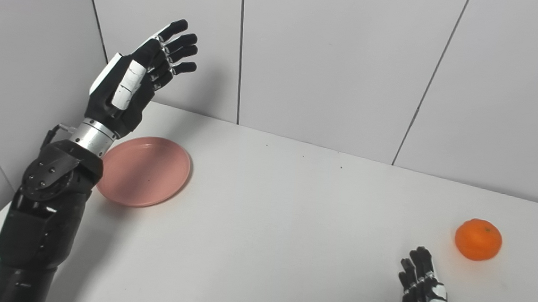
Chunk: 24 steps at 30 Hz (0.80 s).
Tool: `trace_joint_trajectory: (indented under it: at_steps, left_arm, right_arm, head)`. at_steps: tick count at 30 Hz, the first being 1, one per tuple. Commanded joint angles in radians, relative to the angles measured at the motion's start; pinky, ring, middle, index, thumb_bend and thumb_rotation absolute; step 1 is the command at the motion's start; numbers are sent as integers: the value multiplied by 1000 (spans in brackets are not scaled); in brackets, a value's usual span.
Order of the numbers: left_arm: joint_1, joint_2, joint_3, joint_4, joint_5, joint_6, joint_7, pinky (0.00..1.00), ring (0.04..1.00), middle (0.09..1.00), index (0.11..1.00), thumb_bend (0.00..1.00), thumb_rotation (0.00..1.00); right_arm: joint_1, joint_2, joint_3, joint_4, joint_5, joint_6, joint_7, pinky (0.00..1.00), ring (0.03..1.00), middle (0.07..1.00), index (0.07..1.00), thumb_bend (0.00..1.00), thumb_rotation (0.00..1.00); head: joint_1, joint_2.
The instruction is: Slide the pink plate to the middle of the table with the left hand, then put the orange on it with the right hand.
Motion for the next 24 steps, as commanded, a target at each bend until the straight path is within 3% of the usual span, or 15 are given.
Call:
trace_joint_trajectory:
  at_steps: [1,11,24]
  left_arm:
    - [-58,48,22,34,0,-72,-16,823,901,892,883,984,801]
    - [-89,126,84,287,-4,-216,-59,857,911,919,890,985,820]
    - [-75,154,103,477,11,-253,-52,901,933,917,931,974,819]
  right_arm:
    - [22,18,11,48,5,-43,6,1000,961,961,944,752,999]
    - [24,14,9,44,-8,-33,1,1000,957,956,938,742,998]
    - [23,11,6,53,-4,-37,3,999,942,943,929,709,997]
  head:
    - [0,1]
    - [1,4]
    - [-6,8]
